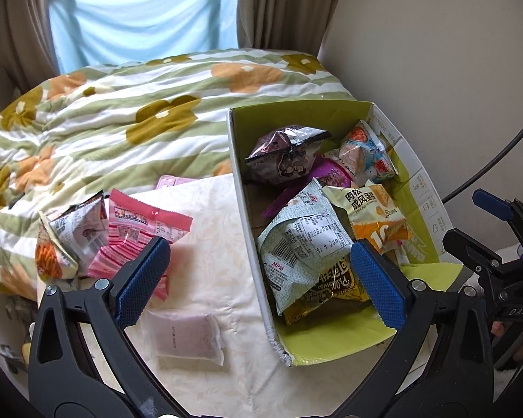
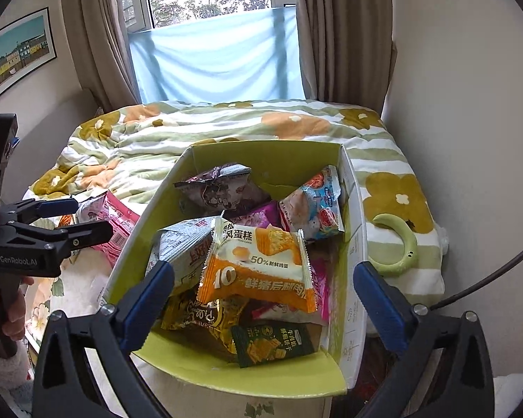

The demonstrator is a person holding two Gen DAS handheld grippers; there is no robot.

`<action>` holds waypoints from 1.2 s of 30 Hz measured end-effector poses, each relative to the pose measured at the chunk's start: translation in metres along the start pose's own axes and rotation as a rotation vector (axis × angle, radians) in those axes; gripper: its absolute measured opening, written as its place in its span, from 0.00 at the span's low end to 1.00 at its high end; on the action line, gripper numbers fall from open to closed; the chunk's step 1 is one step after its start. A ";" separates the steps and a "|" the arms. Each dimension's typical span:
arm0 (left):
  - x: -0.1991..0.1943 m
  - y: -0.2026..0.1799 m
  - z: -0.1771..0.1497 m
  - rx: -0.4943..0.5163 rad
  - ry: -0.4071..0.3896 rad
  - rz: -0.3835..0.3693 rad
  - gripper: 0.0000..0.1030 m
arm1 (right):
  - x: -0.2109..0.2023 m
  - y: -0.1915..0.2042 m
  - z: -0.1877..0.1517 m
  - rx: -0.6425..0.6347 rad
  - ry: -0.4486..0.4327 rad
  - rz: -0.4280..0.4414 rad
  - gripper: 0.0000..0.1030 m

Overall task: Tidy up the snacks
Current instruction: 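Move both grippers back toward the remaining snacks on the table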

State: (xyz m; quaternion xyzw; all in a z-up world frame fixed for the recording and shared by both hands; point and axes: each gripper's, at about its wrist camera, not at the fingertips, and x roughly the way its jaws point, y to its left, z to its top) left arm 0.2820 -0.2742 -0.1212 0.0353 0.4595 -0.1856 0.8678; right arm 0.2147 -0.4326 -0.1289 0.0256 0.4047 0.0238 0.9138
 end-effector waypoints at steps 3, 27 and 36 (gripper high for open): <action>-0.014 -0.005 -0.002 0.001 -0.024 0.020 0.99 | -0.009 0.001 0.002 -0.008 -0.007 -0.001 0.99; -0.124 0.119 -0.076 -0.103 -0.154 0.206 0.99 | -0.039 0.123 0.015 -0.087 -0.114 0.227 0.99; -0.122 0.211 -0.085 -0.019 -0.118 0.166 0.99 | -0.016 0.201 0.000 0.011 -0.072 0.177 0.99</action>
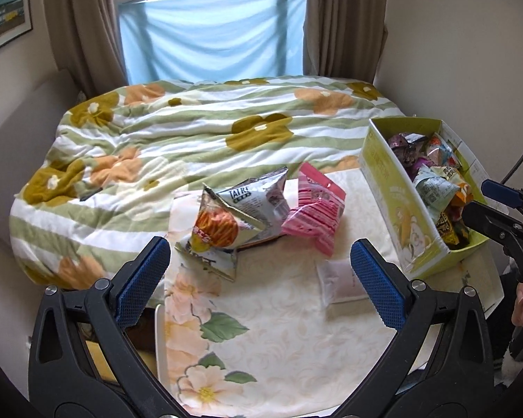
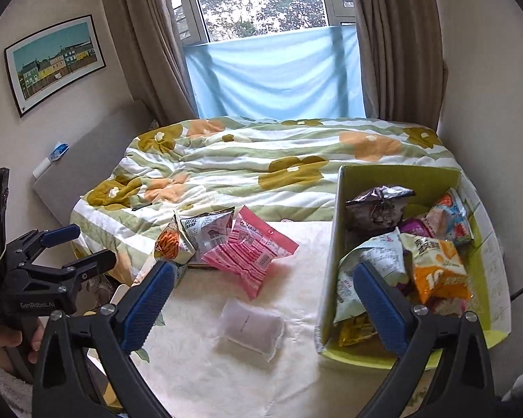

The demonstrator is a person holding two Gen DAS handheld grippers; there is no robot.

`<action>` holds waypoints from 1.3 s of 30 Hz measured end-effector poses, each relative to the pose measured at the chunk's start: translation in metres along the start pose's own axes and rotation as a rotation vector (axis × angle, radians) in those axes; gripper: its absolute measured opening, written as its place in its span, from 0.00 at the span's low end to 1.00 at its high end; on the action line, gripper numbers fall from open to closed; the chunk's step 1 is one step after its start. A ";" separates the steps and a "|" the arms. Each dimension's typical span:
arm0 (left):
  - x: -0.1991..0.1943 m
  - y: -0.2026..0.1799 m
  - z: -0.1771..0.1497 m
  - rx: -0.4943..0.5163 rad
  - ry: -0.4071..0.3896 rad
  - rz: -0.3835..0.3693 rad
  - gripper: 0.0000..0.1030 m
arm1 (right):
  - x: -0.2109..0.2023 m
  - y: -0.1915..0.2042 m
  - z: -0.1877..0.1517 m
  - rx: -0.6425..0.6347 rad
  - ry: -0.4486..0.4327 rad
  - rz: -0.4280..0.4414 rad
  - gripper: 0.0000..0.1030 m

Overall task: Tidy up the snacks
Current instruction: 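Move both grippers back toward the remaining snacks on the table, then grasp the orange fries-print bag with the left gripper while the right grasps the white pack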

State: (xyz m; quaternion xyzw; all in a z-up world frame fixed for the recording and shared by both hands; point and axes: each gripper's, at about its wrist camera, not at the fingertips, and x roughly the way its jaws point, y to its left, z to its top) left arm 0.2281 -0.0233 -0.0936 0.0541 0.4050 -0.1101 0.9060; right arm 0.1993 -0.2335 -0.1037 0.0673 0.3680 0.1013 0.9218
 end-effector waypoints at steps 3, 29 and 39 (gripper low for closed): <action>0.019 0.028 -0.002 0.032 0.025 -0.033 0.99 | 0.014 0.019 -0.009 0.045 0.015 -0.033 0.99; 0.227 0.074 -0.022 0.372 0.195 -0.252 0.96 | 0.150 0.042 -0.104 0.238 0.174 -0.347 0.99; 0.237 0.077 -0.027 0.399 0.227 -0.258 0.54 | 0.169 0.038 -0.107 0.209 0.217 -0.367 0.99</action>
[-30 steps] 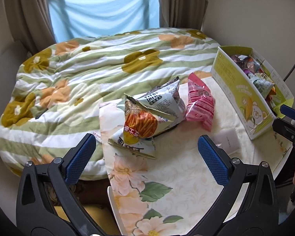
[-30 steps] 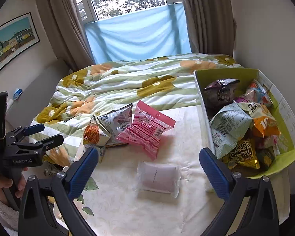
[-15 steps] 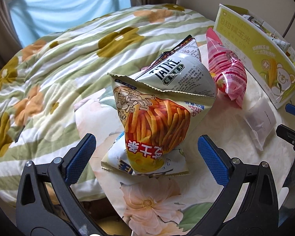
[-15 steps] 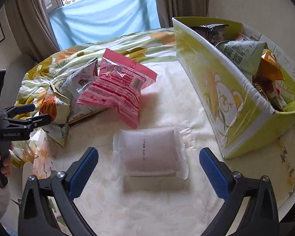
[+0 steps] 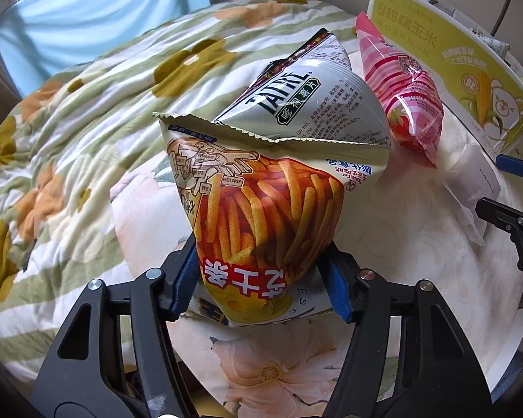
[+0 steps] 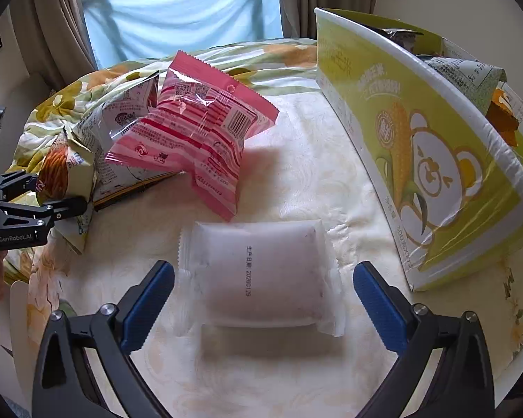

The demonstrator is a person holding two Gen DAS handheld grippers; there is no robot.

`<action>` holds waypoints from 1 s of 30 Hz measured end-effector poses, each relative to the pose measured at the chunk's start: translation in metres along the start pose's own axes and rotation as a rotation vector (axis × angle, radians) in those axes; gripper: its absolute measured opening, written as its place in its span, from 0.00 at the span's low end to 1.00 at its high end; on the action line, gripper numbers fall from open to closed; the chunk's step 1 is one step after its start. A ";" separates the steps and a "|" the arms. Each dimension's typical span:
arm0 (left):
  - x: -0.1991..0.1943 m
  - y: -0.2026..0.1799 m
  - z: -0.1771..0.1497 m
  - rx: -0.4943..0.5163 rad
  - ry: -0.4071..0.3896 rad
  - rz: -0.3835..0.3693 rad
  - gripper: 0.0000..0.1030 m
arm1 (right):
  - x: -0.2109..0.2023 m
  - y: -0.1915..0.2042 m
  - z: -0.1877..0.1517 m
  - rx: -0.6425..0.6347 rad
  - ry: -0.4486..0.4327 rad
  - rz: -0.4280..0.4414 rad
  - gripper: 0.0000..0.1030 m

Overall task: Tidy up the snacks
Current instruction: 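Grasp the orange fries-print bag with the left gripper while the right grasps the white pack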

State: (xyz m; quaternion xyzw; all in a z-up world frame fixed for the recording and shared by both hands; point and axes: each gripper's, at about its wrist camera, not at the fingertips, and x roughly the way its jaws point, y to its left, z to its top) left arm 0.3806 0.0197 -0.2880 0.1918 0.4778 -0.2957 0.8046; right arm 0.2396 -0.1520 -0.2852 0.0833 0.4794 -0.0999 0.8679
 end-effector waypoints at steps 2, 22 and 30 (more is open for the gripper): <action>-0.002 0.001 0.000 -0.011 0.002 0.001 0.50 | 0.004 0.001 0.001 -0.005 0.009 -0.002 0.99; -0.018 -0.009 -0.015 -0.069 0.027 -0.017 0.47 | 0.036 0.013 -0.004 -0.072 0.079 -0.040 1.00; -0.022 -0.011 -0.016 -0.065 0.022 -0.033 0.45 | 0.031 0.005 -0.004 -0.042 0.050 -0.020 0.83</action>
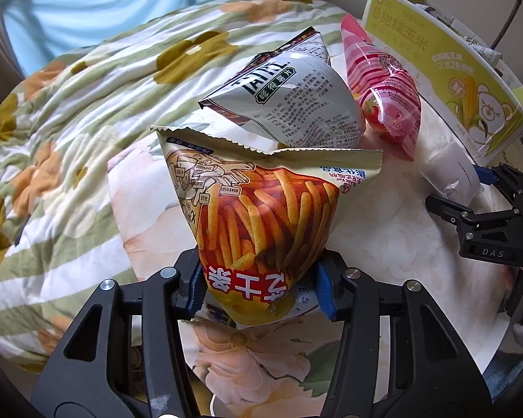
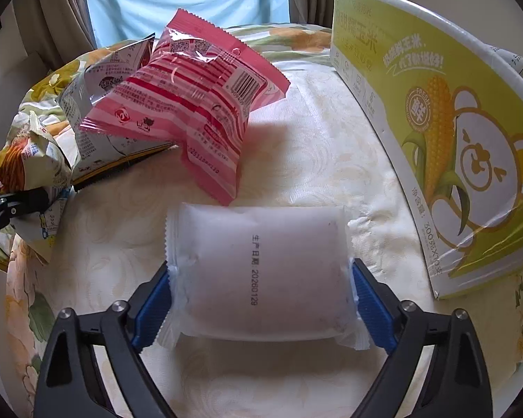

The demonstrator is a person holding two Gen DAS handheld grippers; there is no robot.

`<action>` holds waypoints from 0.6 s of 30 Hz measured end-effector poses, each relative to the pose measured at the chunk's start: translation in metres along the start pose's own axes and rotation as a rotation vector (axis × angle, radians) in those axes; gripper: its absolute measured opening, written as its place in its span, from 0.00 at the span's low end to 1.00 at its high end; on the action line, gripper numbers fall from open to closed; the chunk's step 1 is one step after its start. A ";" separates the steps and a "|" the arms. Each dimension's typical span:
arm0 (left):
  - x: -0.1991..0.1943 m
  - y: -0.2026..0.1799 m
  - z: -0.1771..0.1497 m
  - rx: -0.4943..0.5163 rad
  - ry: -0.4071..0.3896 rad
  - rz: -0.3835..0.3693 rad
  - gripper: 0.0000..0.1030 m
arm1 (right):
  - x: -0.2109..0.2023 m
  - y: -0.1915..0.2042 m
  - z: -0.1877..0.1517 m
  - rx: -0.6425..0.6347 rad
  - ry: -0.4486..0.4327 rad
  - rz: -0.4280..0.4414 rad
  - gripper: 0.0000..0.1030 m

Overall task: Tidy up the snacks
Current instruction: 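Grasp the orange fries-print bag with the left gripper while the right grasps the white pack, then lift and carry both packs over the cardboard box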

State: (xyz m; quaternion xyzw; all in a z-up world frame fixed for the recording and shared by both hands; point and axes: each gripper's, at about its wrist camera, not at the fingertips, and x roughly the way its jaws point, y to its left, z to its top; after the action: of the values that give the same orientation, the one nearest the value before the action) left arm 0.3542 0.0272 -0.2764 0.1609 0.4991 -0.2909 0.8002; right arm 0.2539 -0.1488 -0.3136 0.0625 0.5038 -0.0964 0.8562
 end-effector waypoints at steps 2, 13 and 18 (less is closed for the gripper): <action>-0.002 -0.001 -0.001 -0.006 -0.003 -0.006 0.45 | -0.003 0.000 0.001 -0.001 -0.005 -0.005 0.76; -0.031 -0.017 0.002 -0.020 -0.042 -0.021 0.45 | -0.037 -0.002 0.001 0.031 -0.061 0.025 0.70; -0.062 -0.031 0.015 -0.028 -0.080 -0.011 0.45 | -0.075 -0.008 0.017 0.032 -0.127 0.051 0.69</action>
State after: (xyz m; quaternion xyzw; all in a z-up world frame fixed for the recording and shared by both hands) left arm 0.3247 0.0133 -0.2136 0.1353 0.4715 -0.2946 0.8201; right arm 0.2309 -0.1526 -0.2402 0.0828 0.4449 -0.0862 0.8875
